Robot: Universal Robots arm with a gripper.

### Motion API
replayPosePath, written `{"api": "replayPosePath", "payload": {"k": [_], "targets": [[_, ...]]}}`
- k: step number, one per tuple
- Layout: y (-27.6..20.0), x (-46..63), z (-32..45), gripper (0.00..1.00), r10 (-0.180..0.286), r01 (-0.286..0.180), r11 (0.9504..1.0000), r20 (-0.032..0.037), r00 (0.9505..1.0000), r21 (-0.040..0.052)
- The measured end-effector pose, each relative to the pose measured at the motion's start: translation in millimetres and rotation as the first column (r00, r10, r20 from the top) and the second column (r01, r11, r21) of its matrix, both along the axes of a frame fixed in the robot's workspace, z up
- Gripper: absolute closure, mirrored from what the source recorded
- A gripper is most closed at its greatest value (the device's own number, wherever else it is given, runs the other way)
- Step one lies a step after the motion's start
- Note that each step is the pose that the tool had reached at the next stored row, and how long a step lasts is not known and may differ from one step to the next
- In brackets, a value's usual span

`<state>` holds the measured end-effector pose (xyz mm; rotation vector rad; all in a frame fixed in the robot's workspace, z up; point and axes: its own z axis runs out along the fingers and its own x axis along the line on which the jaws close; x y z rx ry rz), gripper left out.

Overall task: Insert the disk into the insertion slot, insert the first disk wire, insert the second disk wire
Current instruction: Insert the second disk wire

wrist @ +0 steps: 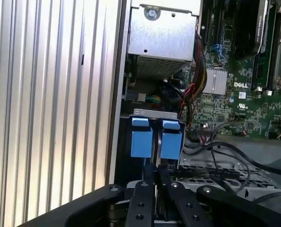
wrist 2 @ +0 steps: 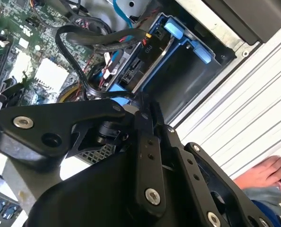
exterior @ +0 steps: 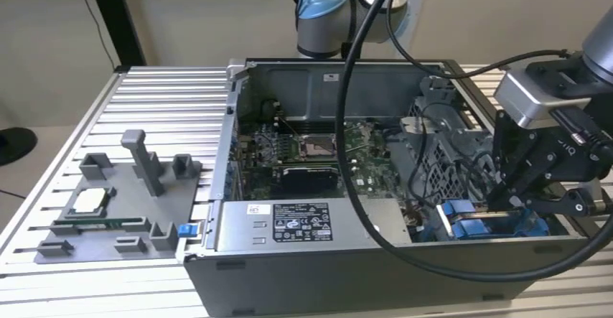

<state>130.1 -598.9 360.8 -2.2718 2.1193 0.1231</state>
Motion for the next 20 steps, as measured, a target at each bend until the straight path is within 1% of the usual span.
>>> {"api": "replayPosePath", "payload": {"k": [7,9,10,11,12,13,15,17,20], "targets": [[-0.1,-0.1,0.1,1.00,0.000,0.000,1.0000,0.0002,1.0000,-0.0002],[-0.2,-0.1,0.0,1.00,0.000,0.000,1.0000,0.0026,1.0000,-0.0003],[-0.2,-0.2,-0.4,1.00,0.000,0.000,1.0000,0.0056,1.0000,-0.0001],[-0.2,-0.2,-0.8,1.00,0.000,0.000,1.0000,0.0103,0.9999,-0.0001],[-0.2,-0.1,-1.4,1.00,0.000,0.000,1.0000,0.0172,0.9999,-0.0001],[-0.2,-0.1,-1.9,1.00,0.000,0.000,1.0000,0.0247,0.9997,-0.0002],[0.0,-0.1,-2.6,1.00,0.000,0.000,1.0000,0.0425,0.9991,-0.0001],[1.6,-0.1,-2.8,1.00,-0.001,0.001,1.0000,0.0533,0.9986,-0.0002],[7.2,-0.1,-3.4,1.00,-0.002,0.002,1.0000,0.0666,0.9978,0.0000]]}}
